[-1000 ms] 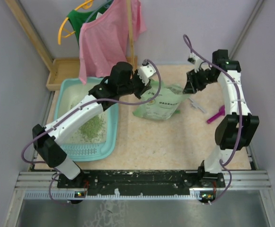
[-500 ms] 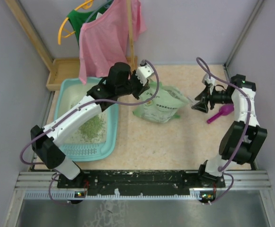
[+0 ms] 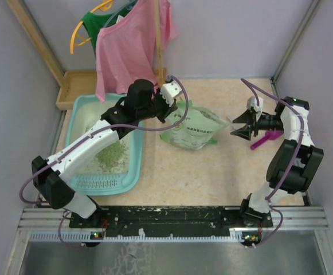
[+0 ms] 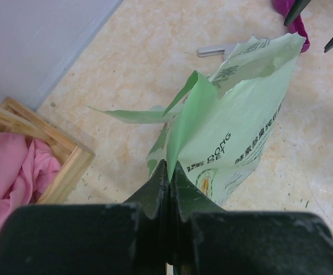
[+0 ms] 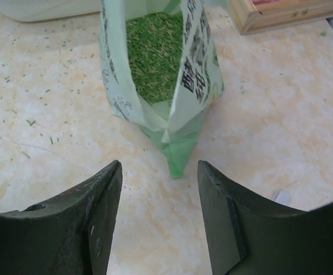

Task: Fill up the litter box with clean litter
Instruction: Close the cat litter bag at the center of the board.

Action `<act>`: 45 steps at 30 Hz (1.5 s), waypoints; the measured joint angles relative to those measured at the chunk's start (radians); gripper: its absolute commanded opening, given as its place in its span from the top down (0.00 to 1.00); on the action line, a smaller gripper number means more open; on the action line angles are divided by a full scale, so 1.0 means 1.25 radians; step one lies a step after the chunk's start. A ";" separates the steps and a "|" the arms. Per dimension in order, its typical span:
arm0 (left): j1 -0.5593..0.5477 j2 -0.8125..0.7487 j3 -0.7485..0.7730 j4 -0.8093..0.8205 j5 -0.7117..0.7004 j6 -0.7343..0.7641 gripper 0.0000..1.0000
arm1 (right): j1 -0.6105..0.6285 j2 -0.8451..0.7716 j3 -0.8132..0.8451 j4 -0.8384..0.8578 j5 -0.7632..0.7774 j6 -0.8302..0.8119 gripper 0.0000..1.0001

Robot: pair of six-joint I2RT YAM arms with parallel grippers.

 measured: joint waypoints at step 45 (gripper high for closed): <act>0.120 -0.007 -0.067 0.001 0.159 -0.116 1.00 | 0.114 0.088 -0.022 -0.004 -0.109 0.245 1.00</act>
